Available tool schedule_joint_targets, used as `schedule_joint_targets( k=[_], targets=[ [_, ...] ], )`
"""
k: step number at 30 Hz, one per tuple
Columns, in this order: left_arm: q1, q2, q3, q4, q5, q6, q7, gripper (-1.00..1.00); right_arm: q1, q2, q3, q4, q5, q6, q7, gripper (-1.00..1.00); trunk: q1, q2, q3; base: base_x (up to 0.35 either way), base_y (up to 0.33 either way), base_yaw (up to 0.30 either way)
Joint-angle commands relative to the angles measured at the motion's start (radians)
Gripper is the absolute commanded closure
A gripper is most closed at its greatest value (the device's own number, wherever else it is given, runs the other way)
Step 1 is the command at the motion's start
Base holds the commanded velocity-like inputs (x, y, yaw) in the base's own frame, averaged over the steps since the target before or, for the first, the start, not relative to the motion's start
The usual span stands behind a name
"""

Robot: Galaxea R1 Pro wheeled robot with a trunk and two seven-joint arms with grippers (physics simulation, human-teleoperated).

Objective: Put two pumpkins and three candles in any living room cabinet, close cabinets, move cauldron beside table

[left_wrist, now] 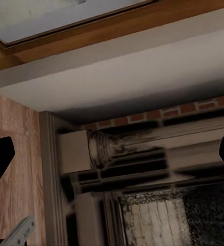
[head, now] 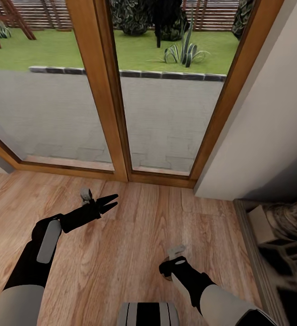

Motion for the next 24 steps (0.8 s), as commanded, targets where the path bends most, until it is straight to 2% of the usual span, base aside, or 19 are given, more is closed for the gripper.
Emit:
schedule_joint_targets(
  k=[1, 13, 16, 20, 24],
  targets=[
    [0.000, 0.000, 0.000, 0.000, 0.000, 0.000, 0.000, -1.00, 0.000, 0.000, 0.000, 0.000, -0.001, 0.000, 0.001, -1.00, 0.000, 0.000, 0.000, 0.000, 0.000, 0.000],
    [0.000, 0.000, 0.000, 0.001, 0.000, 0.000, 0.000, -1.00, 0.000, -0.003, -0.003, 0.001, -0.004, 0.000, 0.004, -1.00, 0.000, 0.000, -0.004, 0.000, 0.000, 0.000],
    [0.000, 0.000, 0.000, 0.000, 0.000, 0.000, 0.000, -1.00, 0.000, -0.003, -0.003, 0.001, -0.005, 0.000, 0.003, -1.00, 0.002, -0.001, -0.015, 0.000, 0.000, 0.000],
    [0.000, 0.001, 0.000, 0.000, 0.000, 0.000, 0.000, -1.00, 0.000, -0.003, -0.003, 0.001, -0.005, 0.000, 0.002, -1.00, 0.002, -0.001, -0.015, 0.000, 0.000, 0.000],
    [0.000, 0.001, -0.001, 0.001, 0.000, 0.000, 0.000, -1.00, 0.000, -0.003, -0.003, 0.002, -0.005, 0.001, 0.002, -1.00, 0.004, -0.002, -0.031, 0.000, 0.000, 0.000]
  ],
)
